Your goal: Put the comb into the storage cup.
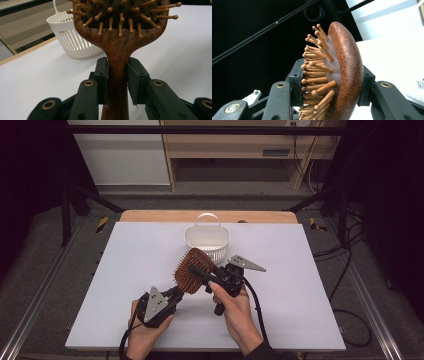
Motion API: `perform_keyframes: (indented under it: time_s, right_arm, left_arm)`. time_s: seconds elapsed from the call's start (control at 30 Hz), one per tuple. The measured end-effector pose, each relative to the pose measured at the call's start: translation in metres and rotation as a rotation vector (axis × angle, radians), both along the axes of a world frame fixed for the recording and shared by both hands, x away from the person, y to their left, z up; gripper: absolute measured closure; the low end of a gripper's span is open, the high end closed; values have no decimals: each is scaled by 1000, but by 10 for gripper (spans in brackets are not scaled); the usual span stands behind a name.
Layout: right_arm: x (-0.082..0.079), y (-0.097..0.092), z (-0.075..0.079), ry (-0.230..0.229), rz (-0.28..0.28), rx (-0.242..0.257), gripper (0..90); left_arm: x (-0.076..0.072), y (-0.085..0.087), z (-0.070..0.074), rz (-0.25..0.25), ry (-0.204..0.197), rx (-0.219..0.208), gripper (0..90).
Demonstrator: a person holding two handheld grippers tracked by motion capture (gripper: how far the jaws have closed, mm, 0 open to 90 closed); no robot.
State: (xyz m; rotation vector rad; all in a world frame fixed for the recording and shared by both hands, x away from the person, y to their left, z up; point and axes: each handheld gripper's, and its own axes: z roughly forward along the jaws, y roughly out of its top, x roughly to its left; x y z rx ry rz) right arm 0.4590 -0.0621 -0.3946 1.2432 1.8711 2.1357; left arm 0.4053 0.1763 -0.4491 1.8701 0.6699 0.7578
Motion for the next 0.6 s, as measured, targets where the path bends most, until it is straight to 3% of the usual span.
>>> perform_keyframes:
  time_s: [0.2,0.3,0.37,0.53,0.6]
  right_arm:
    - [3,1,6,-3,-20,8,529]
    - [7,-4,16,-13,-44,15,529]
    - [10,-8,22,-25,-62,15,528]
    - [17,-17,36,-43,-94,13,527]
    - [21,-23,42,-47,-110,13,526]
  left_arm:
    - [3,4,1,13,19,-48,668]
    - [2,6,2,15,18,-82,529]
    - [-2,10,5,34,-7,-100,439]
    - [-4,25,8,69,-40,-132,337]
    - [-3,34,7,108,-42,-148,260]
